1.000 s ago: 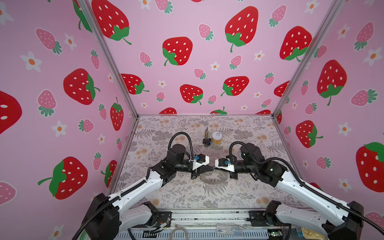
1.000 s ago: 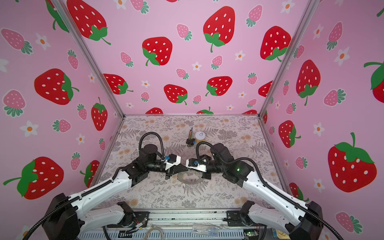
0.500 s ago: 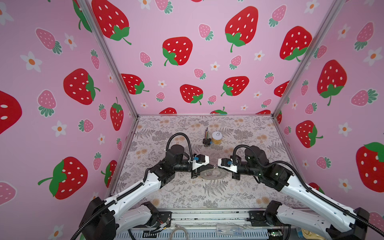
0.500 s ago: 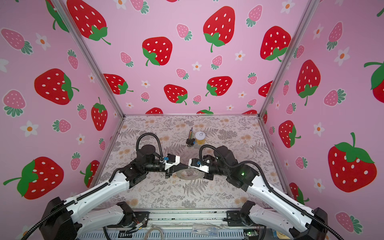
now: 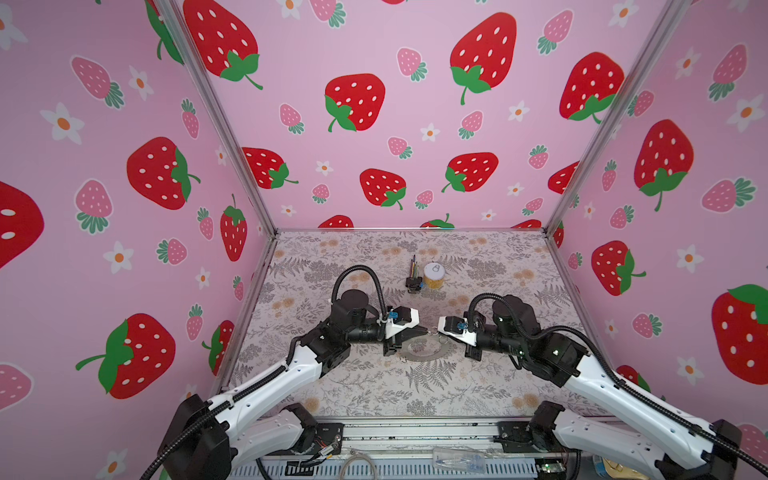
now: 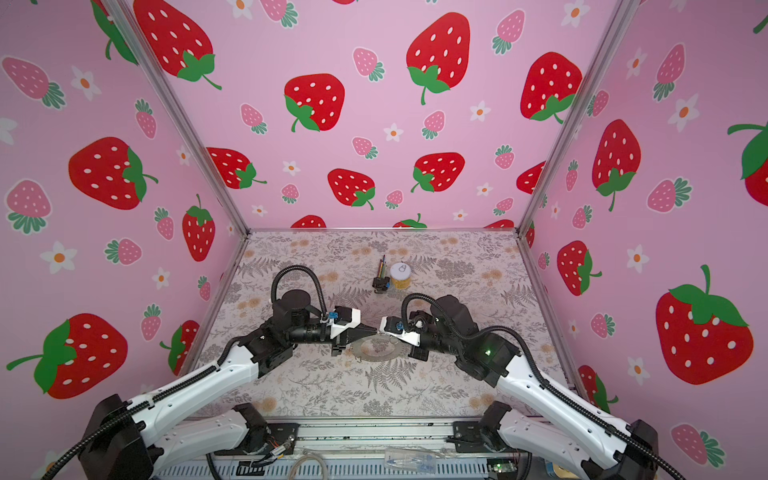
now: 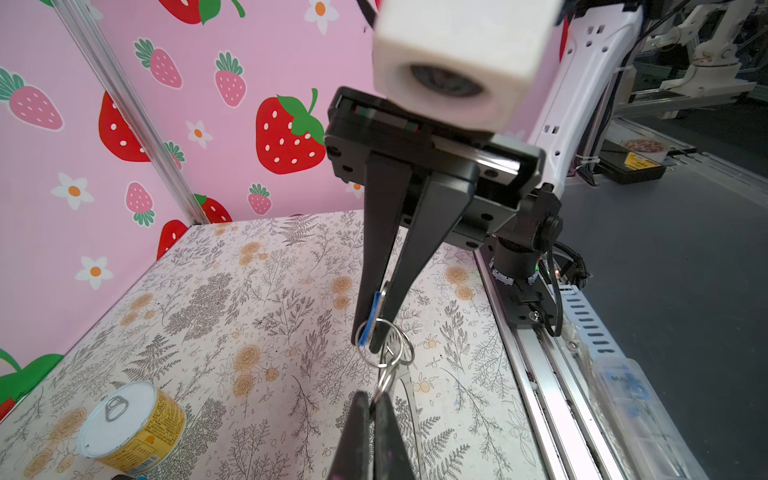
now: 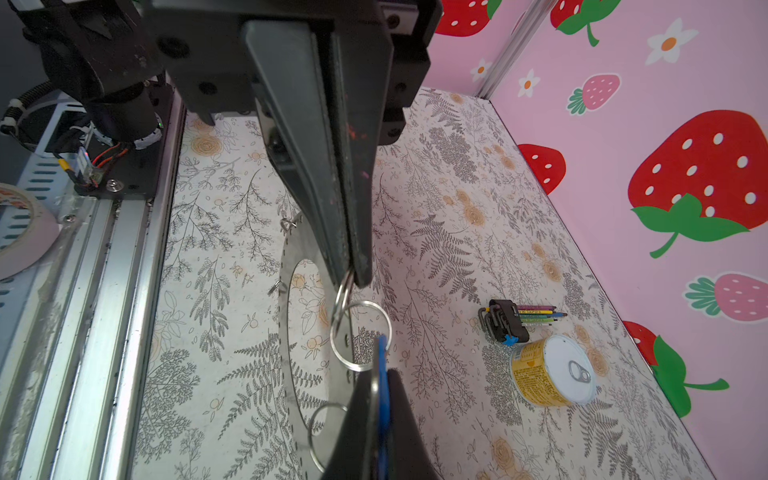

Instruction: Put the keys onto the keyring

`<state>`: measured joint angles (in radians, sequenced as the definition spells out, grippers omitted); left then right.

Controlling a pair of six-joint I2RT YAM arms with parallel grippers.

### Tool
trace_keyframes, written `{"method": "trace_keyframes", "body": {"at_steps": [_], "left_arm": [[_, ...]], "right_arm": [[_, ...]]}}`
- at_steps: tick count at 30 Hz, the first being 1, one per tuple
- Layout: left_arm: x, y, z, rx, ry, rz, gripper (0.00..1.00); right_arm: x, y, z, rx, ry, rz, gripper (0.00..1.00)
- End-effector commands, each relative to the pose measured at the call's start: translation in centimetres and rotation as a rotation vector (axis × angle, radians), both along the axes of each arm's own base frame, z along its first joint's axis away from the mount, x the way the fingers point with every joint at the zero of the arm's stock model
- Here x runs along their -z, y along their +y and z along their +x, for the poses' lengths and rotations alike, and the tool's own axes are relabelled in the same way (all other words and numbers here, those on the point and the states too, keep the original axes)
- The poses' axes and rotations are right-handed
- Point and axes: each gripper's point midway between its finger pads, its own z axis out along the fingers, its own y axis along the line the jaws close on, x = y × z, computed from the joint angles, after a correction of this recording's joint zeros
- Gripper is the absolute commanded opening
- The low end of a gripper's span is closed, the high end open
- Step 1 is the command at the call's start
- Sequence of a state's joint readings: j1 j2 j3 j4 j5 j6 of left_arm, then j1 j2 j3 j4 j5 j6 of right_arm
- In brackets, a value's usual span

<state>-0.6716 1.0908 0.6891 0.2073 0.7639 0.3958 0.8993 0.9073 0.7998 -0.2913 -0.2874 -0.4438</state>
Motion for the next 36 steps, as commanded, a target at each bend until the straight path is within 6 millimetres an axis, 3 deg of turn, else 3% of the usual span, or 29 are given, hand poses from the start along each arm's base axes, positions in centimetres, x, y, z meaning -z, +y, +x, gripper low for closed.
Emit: {"method": "trace_keyframes", "body": {"at_steps": [1,17,23,36], "left_arm": [[-0.4,0.7,0.9,-0.056,-0.012,-0.007,0.00],[-0.5,1.3,2.3,-0.131,0.003,-0.016,0.00],[-0.4,1.6,2.8,-0.159,0.003,-0.011,0.00],[-0.3,2.0,3.7,-0.208,-0.006,-0.004,0.00]], "right_arm": [[-0.2,-1.2,1.4,0.102,-0.006,-0.002,0.00],[0.9,-1.9,2.5,0.164,-0.021,-0.064,0.00],[2.6,-2.3,2.7,0.175,-0.003,-0.143,0.00],[4.3,-2.3,2.5,0.167,0.012,-0.247,0.00]]}}
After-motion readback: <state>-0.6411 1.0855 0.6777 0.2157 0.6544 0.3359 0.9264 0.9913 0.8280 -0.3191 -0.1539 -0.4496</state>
